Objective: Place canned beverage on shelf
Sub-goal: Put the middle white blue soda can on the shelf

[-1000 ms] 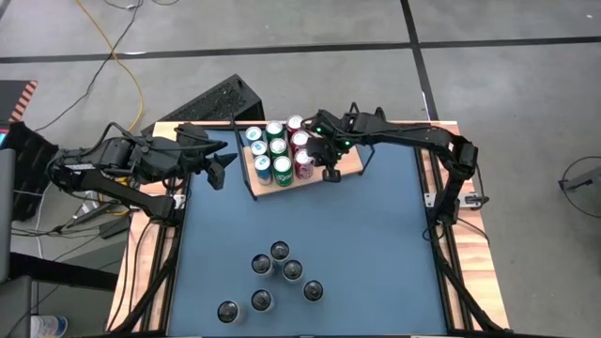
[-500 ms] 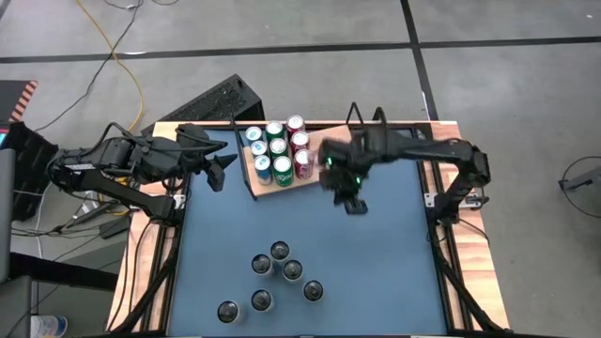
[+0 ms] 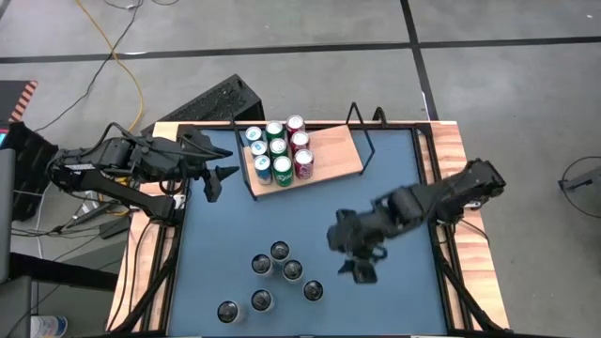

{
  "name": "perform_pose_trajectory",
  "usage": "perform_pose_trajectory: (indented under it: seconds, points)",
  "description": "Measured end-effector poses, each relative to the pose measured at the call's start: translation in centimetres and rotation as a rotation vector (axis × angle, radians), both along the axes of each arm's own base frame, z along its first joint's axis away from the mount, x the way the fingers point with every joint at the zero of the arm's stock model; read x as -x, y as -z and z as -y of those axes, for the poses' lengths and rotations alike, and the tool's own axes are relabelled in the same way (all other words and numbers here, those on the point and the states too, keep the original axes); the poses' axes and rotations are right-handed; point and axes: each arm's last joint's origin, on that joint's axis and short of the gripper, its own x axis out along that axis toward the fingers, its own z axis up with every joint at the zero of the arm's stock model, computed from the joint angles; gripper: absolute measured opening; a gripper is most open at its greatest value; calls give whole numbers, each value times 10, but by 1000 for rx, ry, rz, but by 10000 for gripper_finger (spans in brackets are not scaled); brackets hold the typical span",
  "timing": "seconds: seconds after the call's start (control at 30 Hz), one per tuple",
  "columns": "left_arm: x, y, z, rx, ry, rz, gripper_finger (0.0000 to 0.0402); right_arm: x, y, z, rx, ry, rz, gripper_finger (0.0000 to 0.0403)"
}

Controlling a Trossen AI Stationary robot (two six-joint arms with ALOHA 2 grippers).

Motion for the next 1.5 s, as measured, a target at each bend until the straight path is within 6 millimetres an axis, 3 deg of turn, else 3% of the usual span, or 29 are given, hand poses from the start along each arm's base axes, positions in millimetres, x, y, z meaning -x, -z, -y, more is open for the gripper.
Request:
perform_pose_trajectory:
  seconds: [0.17, 0.33, 0.53, 0.8, 1.0, 1.37, 1.5]
  points:
    - [0, 0, 1, 32, 12, 8, 206, -10, 13, -32, 62, 19, 69, 341]
    - [-1, 0, 2, 60, 57, 6, 206, -27, 27, -53, 84, -69, 156, 378]
    - [-1, 0, 2, 53, 52, 5, 206, -37, 47, -68, 125, -136, 151, 376]
    - [0, 0, 1, 65, 23, 14, 206, -54, 88, -95, 151, -185, 115, 371]
    - [0, 1, 1, 101, 5, 28, 206, -68, 108, -99, 185, -159, 121, 370]
    - [0, 1, 1, 105, 5, 23, 206, -69, 110, -98, 147, -94, 84, 370]
    - [0, 2, 1, 101, 2, 12, 206, -68, 99, -102, 156, -98, 99, 370]
